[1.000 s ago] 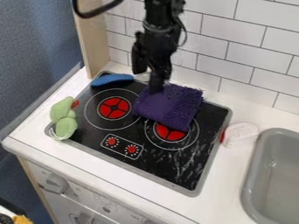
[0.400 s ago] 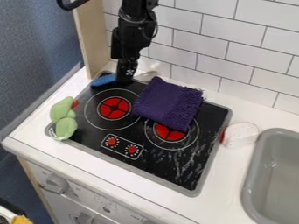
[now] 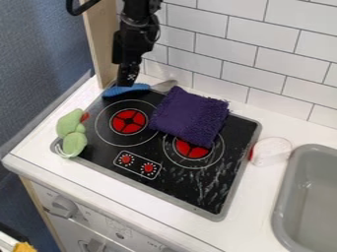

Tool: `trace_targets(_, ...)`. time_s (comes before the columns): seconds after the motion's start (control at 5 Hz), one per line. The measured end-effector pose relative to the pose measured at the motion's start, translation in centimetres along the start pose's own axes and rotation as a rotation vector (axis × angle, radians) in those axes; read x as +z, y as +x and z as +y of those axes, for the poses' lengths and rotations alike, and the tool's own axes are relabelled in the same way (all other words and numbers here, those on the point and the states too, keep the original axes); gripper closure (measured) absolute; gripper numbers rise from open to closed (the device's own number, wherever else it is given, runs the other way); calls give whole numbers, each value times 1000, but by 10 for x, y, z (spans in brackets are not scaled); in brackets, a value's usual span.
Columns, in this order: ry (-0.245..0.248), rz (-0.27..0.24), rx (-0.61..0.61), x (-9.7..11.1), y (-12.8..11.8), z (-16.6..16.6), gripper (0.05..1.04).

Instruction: Move the blue spoon to the bottom corner of the burners

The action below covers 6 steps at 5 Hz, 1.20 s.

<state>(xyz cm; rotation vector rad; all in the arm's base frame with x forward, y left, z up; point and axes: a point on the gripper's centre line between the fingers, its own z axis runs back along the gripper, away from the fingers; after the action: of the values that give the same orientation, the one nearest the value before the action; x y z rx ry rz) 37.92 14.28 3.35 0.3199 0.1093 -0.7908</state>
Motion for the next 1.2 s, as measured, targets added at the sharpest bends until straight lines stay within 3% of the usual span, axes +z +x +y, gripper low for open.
trace_targets(0.4,-75,57,10,-37,-1,3,85)
trace_targets(0.6,-85,46,-2,-41,2,1,85)
trace_targets(0.8,-113,-13,17,-44,5,0,133)
trace_targets(1.2,-135,-62,37,-45,5,-5,659)
